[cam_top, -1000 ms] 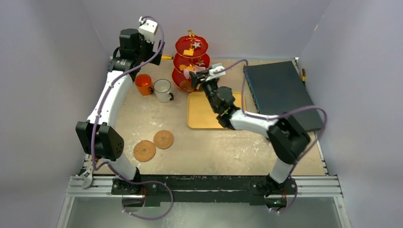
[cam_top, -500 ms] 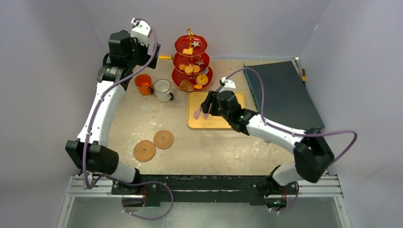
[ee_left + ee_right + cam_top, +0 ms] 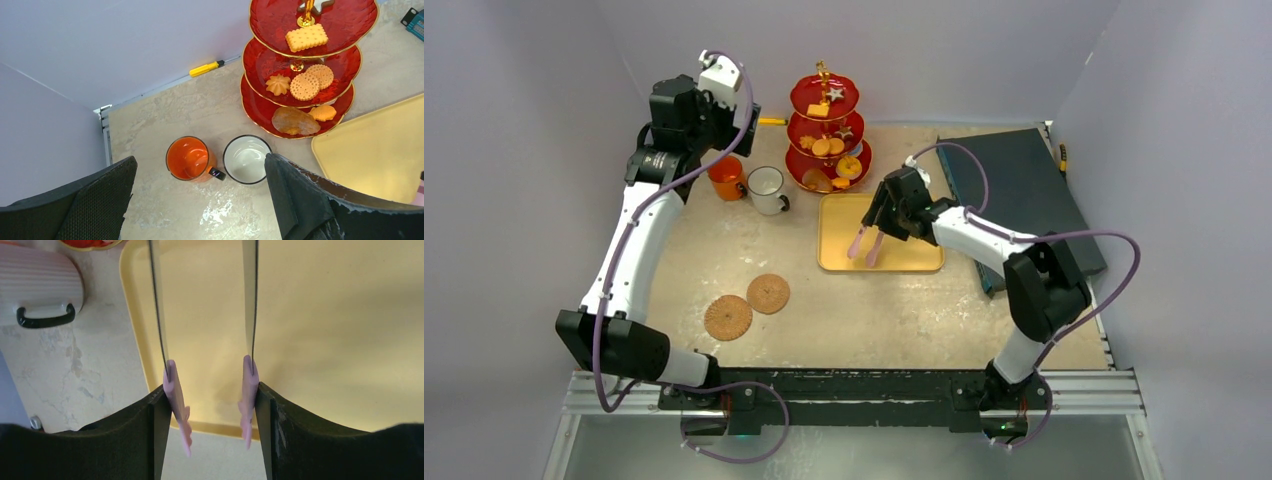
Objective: Serve the afternoon tea
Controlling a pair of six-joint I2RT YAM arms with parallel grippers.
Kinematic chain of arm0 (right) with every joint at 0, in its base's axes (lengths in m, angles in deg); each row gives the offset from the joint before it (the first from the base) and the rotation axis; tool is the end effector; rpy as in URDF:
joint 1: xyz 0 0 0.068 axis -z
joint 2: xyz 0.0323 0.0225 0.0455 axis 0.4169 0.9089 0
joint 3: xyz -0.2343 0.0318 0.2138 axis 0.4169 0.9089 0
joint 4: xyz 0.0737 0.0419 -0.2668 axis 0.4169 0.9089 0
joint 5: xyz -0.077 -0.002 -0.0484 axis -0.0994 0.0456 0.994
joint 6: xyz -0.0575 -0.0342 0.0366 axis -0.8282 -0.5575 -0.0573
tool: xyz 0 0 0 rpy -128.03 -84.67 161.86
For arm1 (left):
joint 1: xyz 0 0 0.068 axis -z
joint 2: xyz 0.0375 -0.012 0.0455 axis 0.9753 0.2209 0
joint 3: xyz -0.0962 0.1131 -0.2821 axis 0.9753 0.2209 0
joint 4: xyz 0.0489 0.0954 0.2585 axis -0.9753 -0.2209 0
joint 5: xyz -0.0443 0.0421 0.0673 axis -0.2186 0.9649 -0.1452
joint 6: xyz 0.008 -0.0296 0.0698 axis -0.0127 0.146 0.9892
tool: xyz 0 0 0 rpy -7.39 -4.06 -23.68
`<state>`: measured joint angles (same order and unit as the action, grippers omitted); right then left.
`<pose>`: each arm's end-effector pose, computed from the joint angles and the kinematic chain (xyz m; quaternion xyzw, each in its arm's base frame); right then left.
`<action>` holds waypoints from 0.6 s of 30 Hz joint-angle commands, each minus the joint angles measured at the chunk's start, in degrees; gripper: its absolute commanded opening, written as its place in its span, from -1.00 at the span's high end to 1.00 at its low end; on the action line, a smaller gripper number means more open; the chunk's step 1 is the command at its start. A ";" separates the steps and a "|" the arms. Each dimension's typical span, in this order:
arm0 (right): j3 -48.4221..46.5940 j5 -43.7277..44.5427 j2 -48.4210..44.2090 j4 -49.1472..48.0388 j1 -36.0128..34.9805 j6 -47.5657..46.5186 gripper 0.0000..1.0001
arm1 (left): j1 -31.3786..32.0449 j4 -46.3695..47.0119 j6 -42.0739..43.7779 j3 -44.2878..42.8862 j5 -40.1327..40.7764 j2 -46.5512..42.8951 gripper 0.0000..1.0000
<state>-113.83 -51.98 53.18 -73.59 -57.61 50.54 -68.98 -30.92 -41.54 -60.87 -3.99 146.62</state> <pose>0.3555 0.2219 0.2473 0.1527 0.8903 0.2422 0.3542 0.3537 -0.0547 0.4792 0.1557 0.7954 -0.0019 0.5857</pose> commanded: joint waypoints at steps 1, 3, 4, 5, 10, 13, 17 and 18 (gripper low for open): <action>-4.10 -1.67 3.72 2.82 1.83 3.46 -0.26 | -0.49 1.63 0.95 0.49 -1.41 -1.57 -0.99; -4.73 -0.32 5.34 2.80 2.38 4.39 -0.29 | -0.45 1.86 0.76 0.65 -1.61 -1.47 -0.99; -5.13 0.42 5.96 2.70 2.58 4.80 -0.30 | -0.52 1.93 0.69 0.77 -1.78 -1.47 -0.99; -5.70 1.30 6.98 2.74 2.64 5.23 -0.32 | -0.52 2.00 0.65 0.82 -1.79 -1.48 -0.99; -8.21 4.47 9.30 2.65 2.65 8.39 -0.50 | -0.50 2.02 0.51 0.58 -1.88 -1.53 -0.99; -7.83 7.00 8.79 0.74 2.65 9.84 -0.53 | -0.47 1.95 0.62 0.61 -1.81 -1.57 -0.99; -8.04 8.14 8.65 1.04 2.41 10.23 -0.65 | -0.46 2.02 0.54 0.57 -1.91 -1.51 -0.99; -8.12 8.77 8.32 1.42 2.20 10.14 -0.71 | -0.51 2.04 0.48 0.54 -1.98 -1.55 -0.99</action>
<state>-119.49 -47.17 63.49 -72.17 -55.01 58.62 -68.98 -30.77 -41.59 -60.21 -5.26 146.60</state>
